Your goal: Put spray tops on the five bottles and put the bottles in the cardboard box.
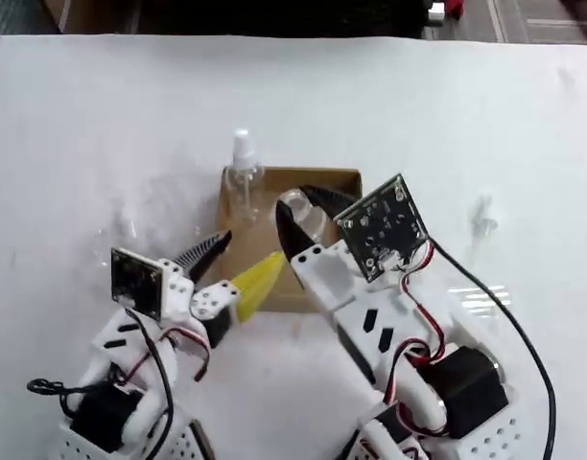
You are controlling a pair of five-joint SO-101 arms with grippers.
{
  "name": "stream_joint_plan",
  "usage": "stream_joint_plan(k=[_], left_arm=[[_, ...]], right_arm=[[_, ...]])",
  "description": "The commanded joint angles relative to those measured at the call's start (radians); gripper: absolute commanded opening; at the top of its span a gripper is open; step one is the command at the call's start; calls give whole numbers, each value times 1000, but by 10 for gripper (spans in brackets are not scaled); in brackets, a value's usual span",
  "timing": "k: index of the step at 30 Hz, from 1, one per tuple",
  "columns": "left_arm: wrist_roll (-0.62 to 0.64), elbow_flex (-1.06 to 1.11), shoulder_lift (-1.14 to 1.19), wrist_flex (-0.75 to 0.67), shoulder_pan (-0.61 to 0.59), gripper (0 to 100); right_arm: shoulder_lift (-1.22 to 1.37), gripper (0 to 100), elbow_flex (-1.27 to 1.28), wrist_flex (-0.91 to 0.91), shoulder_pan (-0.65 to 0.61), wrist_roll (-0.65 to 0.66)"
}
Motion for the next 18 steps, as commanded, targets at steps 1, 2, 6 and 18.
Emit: stream_joint_plan(k=[1,2,6,18], left_arm=[[11,-3,-12,-23,-5,251],[11,-3,-12,-21,-5,251],[9,-3,-12,-20,-13,252],[-126,-12,-12,-28,-398,249]], right_arm=[[5,16,-51,-2,13,21],[5,16,-51,-13,13,21],[7,16,-49,-59,16,23],[311,16,-54,-260,154,-21]])
